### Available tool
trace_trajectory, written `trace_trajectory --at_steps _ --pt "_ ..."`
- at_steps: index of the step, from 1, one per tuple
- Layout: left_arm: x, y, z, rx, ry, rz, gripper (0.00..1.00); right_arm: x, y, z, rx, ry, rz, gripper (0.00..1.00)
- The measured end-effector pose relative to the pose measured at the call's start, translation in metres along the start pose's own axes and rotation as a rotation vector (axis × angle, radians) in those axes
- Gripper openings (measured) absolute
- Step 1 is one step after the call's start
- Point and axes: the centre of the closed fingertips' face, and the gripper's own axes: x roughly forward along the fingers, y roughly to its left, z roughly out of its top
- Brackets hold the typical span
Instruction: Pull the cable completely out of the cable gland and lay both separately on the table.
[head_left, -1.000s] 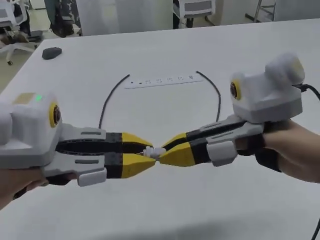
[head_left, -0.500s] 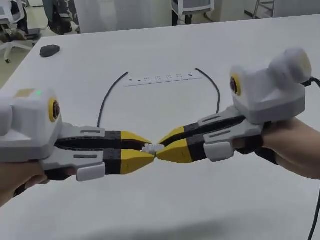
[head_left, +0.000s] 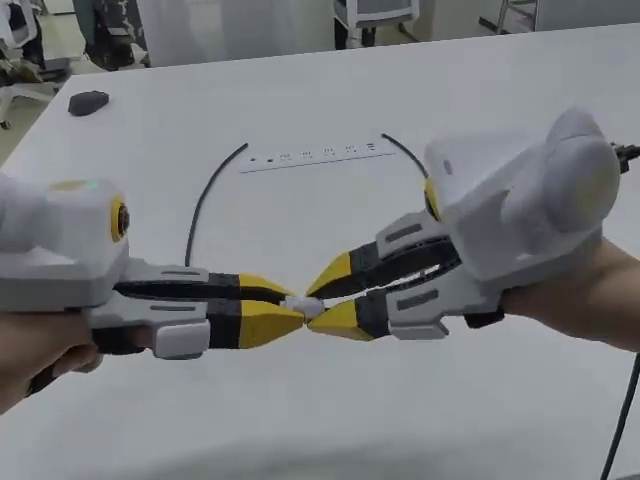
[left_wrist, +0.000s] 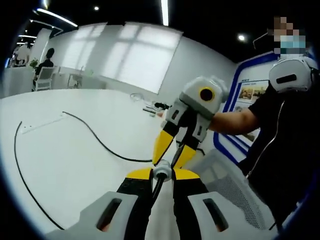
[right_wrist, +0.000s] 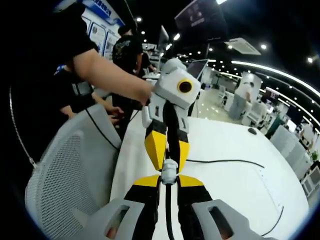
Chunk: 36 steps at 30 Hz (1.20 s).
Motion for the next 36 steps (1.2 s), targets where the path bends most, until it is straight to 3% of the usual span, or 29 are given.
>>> trace_trajectory --at_steps 2,4,7,13,17,19,20,22,23,25,27,29,30,31,33,36 --pt "-0.001 0.000 0.003 0.039 -0.016 0.012 0.14 -0.003 -0.006 0.000 0.026 -0.010 -0.013 0.08" --pt "-0.003 0.002 0.005 0.076 -0.017 0.031 0.14 -0.005 -0.009 -0.007 0.053 0.015 -0.016 0.07" --pt "-0.005 0.003 0.006 0.084 -0.021 0.035 0.14 -0.008 -0.011 -0.017 0.046 0.047 -0.026 0.00" --pt "-0.003 0.000 0.007 0.107 -0.023 0.038 0.14 -0.003 -0.011 -0.012 0.039 0.054 -0.036 0.00" --pt "-0.002 0.000 0.005 0.172 0.005 0.056 0.14 -0.004 -0.011 -0.015 0.004 0.092 -0.066 0.00" --pt "-0.003 0.002 0.004 0.180 0.013 0.081 0.14 -0.008 -0.014 -0.020 0.035 0.119 -0.096 0.00" --pt "-0.006 0.007 0.003 0.208 0.023 0.112 0.14 -0.012 -0.020 -0.025 0.057 0.144 -0.138 0.00" --pt "-0.011 0.010 0.005 0.203 -0.001 0.132 0.14 -0.022 -0.028 -0.039 0.090 0.180 -0.211 0.00" --pt "-0.013 0.014 0.007 0.236 -0.009 0.153 0.14 -0.026 -0.031 -0.043 0.095 0.189 -0.238 0.00" --pt "-0.015 0.012 0.005 0.218 -0.035 0.149 0.14 -0.037 -0.031 -0.057 0.134 0.211 -0.266 0.00" --pt "-0.014 0.015 -0.001 0.230 -0.019 0.164 0.14 -0.050 -0.035 -0.078 0.109 0.274 -0.307 0.00" --pt "-0.016 0.018 -0.007 0.230 -0.006 0.178 0.14 -0.064 -0.039 -0.103 0.156 0.333 -0.353 0.00" --pt "-0.017 0.019 -0.009 0.224 -0.007 0.180 0.14 -0.072 -0.042 -0.114 0.170 0.352 -0.376 0.00" --pt "-0.019 0.021 -0.011 0.219 -0.008 0.185 0.14 -0.081 -0.043 -0.126 0.247 0.349 -0.407 0.00" --pt "-0.021 0.021 -0.012 0.210 -0.015 0.186 0.14 -0.092 -0.047 -0.141 0.330 0.345 -0.449 0.00" --pt "-0.022 0.024 -0.014 0.208 -0.014 0.200 0.14 -0.109 -0.047 -0.171 0.350 0.413 -0.490 0.00"
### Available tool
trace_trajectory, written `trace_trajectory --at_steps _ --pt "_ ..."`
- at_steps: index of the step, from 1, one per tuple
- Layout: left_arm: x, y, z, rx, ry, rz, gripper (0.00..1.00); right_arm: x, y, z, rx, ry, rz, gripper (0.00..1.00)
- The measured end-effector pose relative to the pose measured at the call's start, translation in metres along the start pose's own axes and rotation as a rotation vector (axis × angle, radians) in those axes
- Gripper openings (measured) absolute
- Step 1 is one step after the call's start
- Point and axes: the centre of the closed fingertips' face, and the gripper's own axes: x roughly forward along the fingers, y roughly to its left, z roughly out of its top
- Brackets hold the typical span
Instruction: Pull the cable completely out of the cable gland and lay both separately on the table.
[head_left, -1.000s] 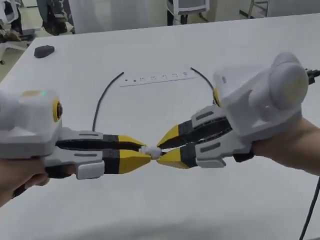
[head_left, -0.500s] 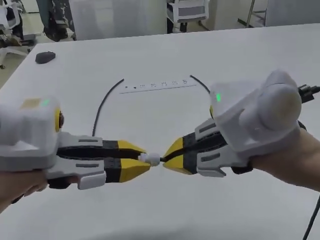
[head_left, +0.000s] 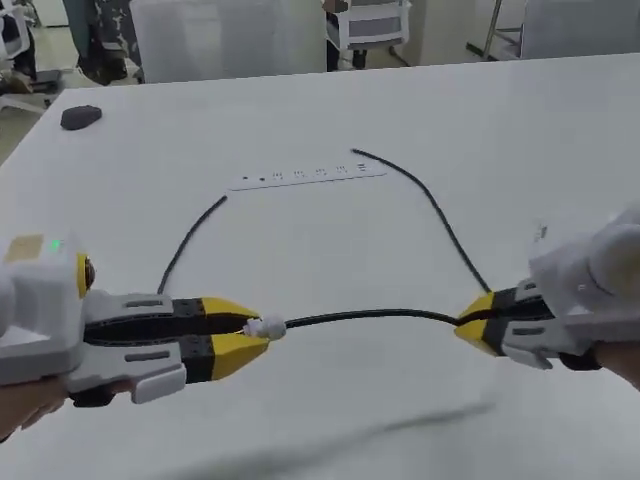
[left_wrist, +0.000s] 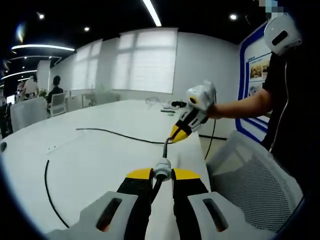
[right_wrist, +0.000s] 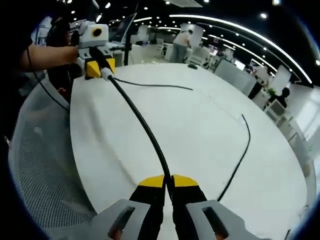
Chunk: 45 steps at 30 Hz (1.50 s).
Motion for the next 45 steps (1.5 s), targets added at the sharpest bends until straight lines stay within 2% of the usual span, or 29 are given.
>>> trace_trajectory --at_steps 3,5,8,13,15,16,17,18,19,21,23,24,27,28,29,32,36,39,45 --pt "0.000 0.000 0.000 -0.006 -0.008 0.006 0.14 0.002 -0.005 -0.019 0.055 0.009 -0.004 0.00" --pt "0.001 0.000 -0.002 -0.004 -0.001 0.008 0.14 0.003 -0.004 -0.025 0.070 0.015 -0.009 0.00" --pt "0.004 -0.002 -0.006 0.009 0.020 0.004 0.14 0.004 0.000 -0.026 0.081 0.019 -0.006 0.00" --pt "0.002 0.003 -0.002 0.000 0.005 0.018 0.14 0.001 -0.001 -0.022 0.037 0.024 -0.027 0.00" --pt "0.002 0.004 0.000 0.005 -0.003 0.021 0.14 0.000 0.000 -0.020 0.040 0.032 -0.013 0.01" --pt "0.002 0.005 0.001 0.012 -0.005 0.024 0.14 -0.003 0.000 -0.013 0.036 0.009 -0.017 0.05" --pt "0.001 0.004 0.001 0.013 -0.006 0.023 0.14 -0.005 0.003 0.000 0.043 -0.040 -0.001 0.14" --pt "0.001 0.004 0.002 0.017 -0.006 0.022 0.14 -0.007 0.010 0.014 0.077 -0.070 0.038 0.20" --pt "0.002 0.003 0.002 0.021 -0.005 0.021 0.14 -0.010 0.013 0.024 0.073 -0.084 0.049 0.22" --pt "0.004 0.003 0.002 0.029 0.002 0.018 0.14 -0.016 0.022 0.057 0.002 -0.158 0.069 0.19" --pt "0.008 0.001 0.003 0.035 0.006 0.010 0.14 -0.019 0.043 0.090 -0.024 -0.222 0.136 0.20" --pt "0.010 -0.001 0.004 0.041 0.008 0.004 0.14 -0.018 0.059 0.104 -0.049 -0.239 0.188 0.21" --pt "0.014 -0.005 0.005 0.051 0.012 -0.010 0.14 -0.013 0.083 0.128 -0.113 -0.263 0.242 0.18" --pt "0.016 -0.006 0.007 0.061 0.011 -0.012 0.14 -0.011 0.092 0.139 -0.181 -0.291 0.241 0.16" --pt "0.016 -0.008 0.010 0.075 0.003 -0.016 0.14 -0.007 0.101 0.146 -0.213 -0.299 0.254 0.14" --pt "0.017 -0.011 0.014 0.087 0.006 -0.029 0.14 0.004 0.111 0.150 -0.231 -0.277 0.273 0.11" --pt "0.016 -0.013 0.012 0.095 0.019 -0.041 0.14 0.013 0.116 0.148 -0.260 -0.260 0.293 0.06" --pt "0.017 -0.015 0.010 0.103 0.032 -0.047 0.14 0.015 0.116 0.145 -0.291 -0.255 0.282 0.01" --pt "0.019 -0.015 0.007 0.102 0.039 -0.049 0.14 0.015 0.114 0.141 -0.252 -0.247 0.277 0.00"
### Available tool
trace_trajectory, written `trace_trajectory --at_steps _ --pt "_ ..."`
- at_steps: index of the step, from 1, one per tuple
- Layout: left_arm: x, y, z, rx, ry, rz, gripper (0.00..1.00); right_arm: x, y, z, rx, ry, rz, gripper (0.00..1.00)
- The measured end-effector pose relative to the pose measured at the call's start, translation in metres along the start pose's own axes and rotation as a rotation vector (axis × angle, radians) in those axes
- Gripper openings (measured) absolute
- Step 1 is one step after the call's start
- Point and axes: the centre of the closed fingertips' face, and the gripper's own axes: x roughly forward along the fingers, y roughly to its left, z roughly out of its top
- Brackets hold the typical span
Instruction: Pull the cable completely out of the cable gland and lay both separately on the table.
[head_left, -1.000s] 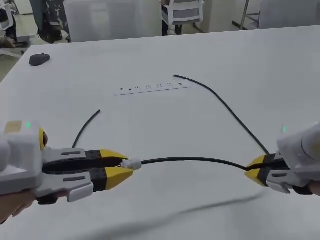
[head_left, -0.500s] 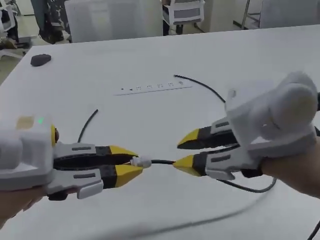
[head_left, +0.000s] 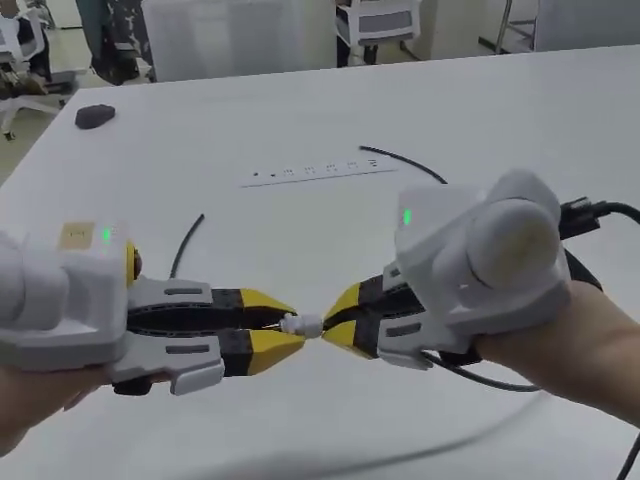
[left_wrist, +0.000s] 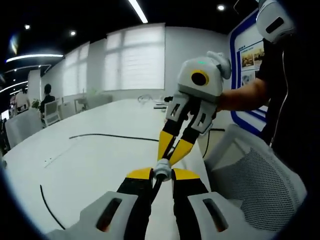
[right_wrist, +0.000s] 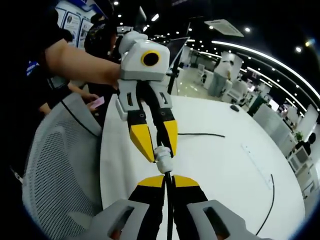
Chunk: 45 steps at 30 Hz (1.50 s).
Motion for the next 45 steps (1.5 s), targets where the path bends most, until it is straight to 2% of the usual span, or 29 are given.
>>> trace_trajectory --at_steps 4,6,7,8,10,11,12,13,15,16,18,22,24,27,29,32,35,36,38,40,41,42,43,44,45 --pt "0.003 -0.001 0.002 0.013 -0.008 0.001 0.14 -0.006 -0.004 -0.004 0.063 -0.010 -0.034 0.00" --pt "0.002 0.002 0.004 0.018 -0.014 0.017 0.14 -0.013 -0.011 -0.012 0.039 0.013 -0.091 0.00" --pt "-0.001 0.004 0.005 0.017 -0.024 0.026 0.14 -0.018 -0.015 -0.018 0.081 0.005 -0.118 0.00" --pt "-0.002 0.005 0.006 0.011 -0.029 0.025 0.14 -0.021 -0.016 -0.022 0.112 -0.001 -0.123 0.00" --pt "-0.004 0.007 0.005 0.024 -0.026 0.037 0.14 -0.032 -0.026 -0.039 0.154 0.023 -0.176 0.00" --pt "-0.005 0.008 0.005 0.022 -0.024 0.041 0.14 -0.038 -0.030 -0.053 0.166 0.052 -0.202 0.00" --pt "-0.007 0.009 0.005 0.025 -0.023 0.047 0.14 -0.041 -0.032 -0.058 0.174 0.062 -0.212 0.00" --pt "-0.009 0.010 0.005 0.025 -0.025 0.052 0.14 -0.048 -0.039 -0.072 0.201 0.076 -0.251 0.00" --pt "-0.013 0.012 0.004 0.020 -0.027 0.060 0.14 -0.059 -0.044 -0.095 0.243 0.110 -0.281 0.00" --pt "-0.015 0.014 0.002 0.018 -0.024 0.070 0.14 -0.068 -0.050 -0.111 0.253 0.137 -0.315 0.00" --pt "-0.019 0.015 -0.001 0.009 -0.026 0.076 0.14 -0.076 -0.052 -0.130 0.270 0.159 -0.322 0.00" --pt "-0.023 0.017 -0.005 0.002 -0.019 0.089 0.14 -0.090 -0.059 -0.159 0.320 0.194 -0.370 0.00" --pt "-0.025 0.019 -0.006 -0.003 -0.019 0.099 0.14 -0.094 -0.060 -0.177 0.329 0.243 -0.386 0.00" --pt "-0.028 0.021 -0.006 -0.013 -0.026 0.106 0.14 -0.095 -0.059 -0.186 0.356 0.248 -0.376 0.00" --pt "-0.028 0.020 -0.006 -0.011 -0.023 0.104 0.14 -0.093 -0.056 -0.183 0.370 0.236 -0.362 0.00" --pt "-0.028 0.019 -0.007 -0.010 -0.018 0.103 0.14 -0.091 -0.056 -0.183 0.363 0.249 -0.360 0.00" --pt "-0.027 0.019 -0.007 -0.010 -0.015 0.105 0.14 -0.088 -0.053 -0.188 0.327 0.323 -0.328 0.01" --pt "-0.027 0.019 -0.007 -0.012 -0.016 0.104 0.14 -0.088 -0.054 -0.188 0.327 0.340 -0.322 0.03" --pt "-0.027 0.019 -0.006 -0.011 -0.017 0.105 0.14 -0.084 -0.054 -0.177 0.331 0.333 -0.292 0.19" --pt "-0.026 0.018 -0.006 -0.006 -0.015 0.103 0.14 -0.078 -0.056 -0.153 0.307 0.294 -0.274 0.22" --pt "-0.025 0.016 -0.007 0.001 -0.015 0.099 0.14 -0.072 -0.058 -0.137 0.277 0.254 -0.264 0.15" --pt "-0.024 0.012 -0.007 0.009 -0.014 0.087 0.14 -0.061 -0.054 -0.111 0.243 0.180 -0.226 0.11" --pt "-0.022 0.011 -0.007 0.011 -0.010 0.082 0.14 -0.055 -0.050 -0.095 0.256 0.136 -0.208 0.12" --pt "-0.021 0.010 -0.007 0.012 -0.007 0.080 0.14 -0.044 -0.042 -0.071 0.257 0.077 -0.163 0.17" --pt "-0.021 0.009 -0.007 0.013 -0.004 0.077 0.14 -0.037 -0.037 -0.058 0.245 0.048 -0.134 0.21"
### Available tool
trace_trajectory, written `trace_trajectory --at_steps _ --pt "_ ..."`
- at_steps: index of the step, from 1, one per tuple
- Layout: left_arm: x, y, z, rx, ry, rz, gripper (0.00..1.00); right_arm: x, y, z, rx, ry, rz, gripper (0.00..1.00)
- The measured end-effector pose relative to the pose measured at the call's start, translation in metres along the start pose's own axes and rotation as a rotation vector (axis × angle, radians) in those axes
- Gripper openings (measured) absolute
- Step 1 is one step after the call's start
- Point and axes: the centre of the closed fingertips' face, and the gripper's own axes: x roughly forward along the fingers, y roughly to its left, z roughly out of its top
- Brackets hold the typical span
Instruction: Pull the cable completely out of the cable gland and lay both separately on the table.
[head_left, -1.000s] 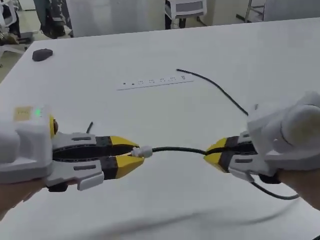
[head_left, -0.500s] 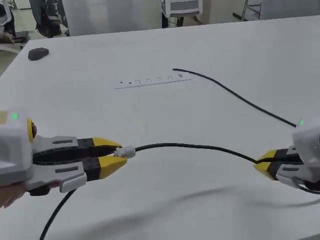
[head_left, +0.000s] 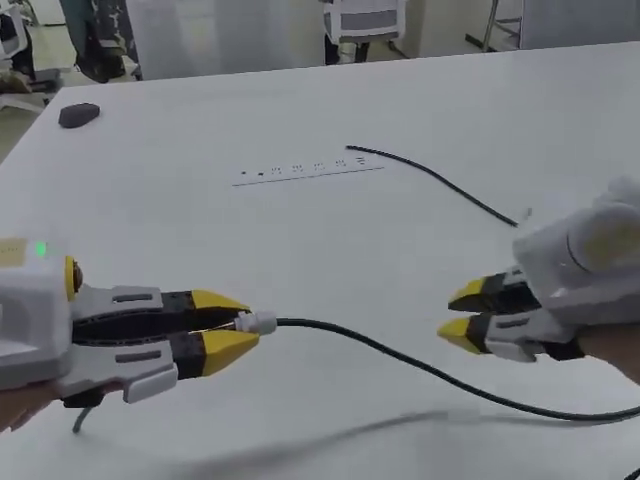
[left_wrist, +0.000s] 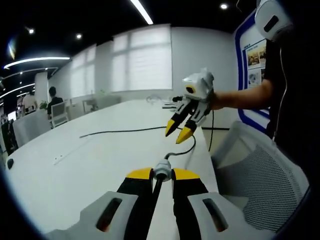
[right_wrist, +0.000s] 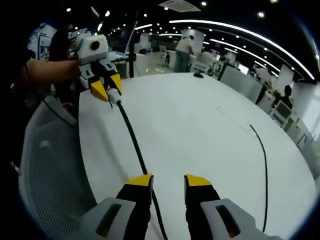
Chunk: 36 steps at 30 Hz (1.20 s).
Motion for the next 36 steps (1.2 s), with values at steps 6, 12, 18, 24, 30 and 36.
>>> trace_trajectory --at_steps 6,12,18,24,30,36 --pt "-0.001 -0.006 0.006 0.018 0.000 -0.005 0.14 0.025 0.044 0.047 -0.105 -0.053 0.112 0.23" --pt "-0.002 -0.011 0.006 0.020 0.003 -0.017 0.14 0.042 0.068 0.059 -0.252 -0.026 0.178 0.15" --pt "-0.003 -0.012 0.006 0.024 0.002 -0.013 0.14 0.043 0.071 0.062 -0.327 -0.029 0.177 0.00" --pt "-0.008 -0.006 0.011 0.027 -0.020 0.009 0.14 0.032 0.054 0.058 -0.251 -0.045 0.120 0.00" --pt "-0.017 0.003 0.014 0.019 -0.040 0.041 0.14 0.016 0.019 0.031 -0.125 -0.026 0.033 0.00" --pt "-0.030 0.015 0.011 0.005 -0.048 0.082 0.14 -0.003 -0.020 -0.009 -0.036 0.034 -0.071 0.00"
